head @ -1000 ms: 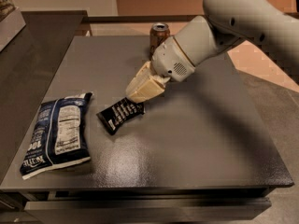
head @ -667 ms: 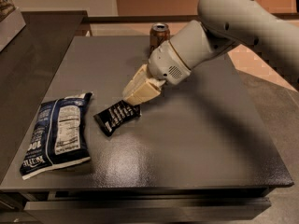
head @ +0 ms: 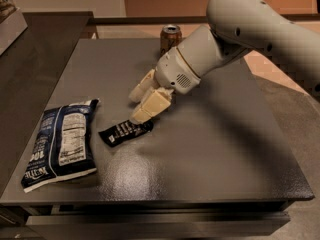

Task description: Move rxbar chocolate near blue chip bag

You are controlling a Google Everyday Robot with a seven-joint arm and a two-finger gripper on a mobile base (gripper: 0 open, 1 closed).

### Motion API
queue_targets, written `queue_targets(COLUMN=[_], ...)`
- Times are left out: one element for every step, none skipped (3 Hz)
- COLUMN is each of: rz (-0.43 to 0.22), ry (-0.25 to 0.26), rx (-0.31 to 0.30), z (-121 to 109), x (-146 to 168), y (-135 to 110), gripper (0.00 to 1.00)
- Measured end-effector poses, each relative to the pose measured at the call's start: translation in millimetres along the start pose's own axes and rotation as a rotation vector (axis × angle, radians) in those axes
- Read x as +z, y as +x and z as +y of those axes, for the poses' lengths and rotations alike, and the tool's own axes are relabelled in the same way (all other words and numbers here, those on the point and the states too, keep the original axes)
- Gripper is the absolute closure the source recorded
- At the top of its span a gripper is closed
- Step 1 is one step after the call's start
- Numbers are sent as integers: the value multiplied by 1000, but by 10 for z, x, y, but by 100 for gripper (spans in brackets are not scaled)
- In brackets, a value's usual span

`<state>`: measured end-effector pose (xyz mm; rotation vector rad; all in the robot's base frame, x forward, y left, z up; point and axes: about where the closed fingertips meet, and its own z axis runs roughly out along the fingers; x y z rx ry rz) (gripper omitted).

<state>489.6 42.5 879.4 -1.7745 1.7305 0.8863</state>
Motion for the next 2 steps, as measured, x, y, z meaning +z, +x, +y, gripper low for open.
queue_targets(rz=[1, 1], ry=[-3, -3], rx=[-2, -2], z=[6, 7], x=[13, 14], y=[-9, -9], gripper=[0, 0])
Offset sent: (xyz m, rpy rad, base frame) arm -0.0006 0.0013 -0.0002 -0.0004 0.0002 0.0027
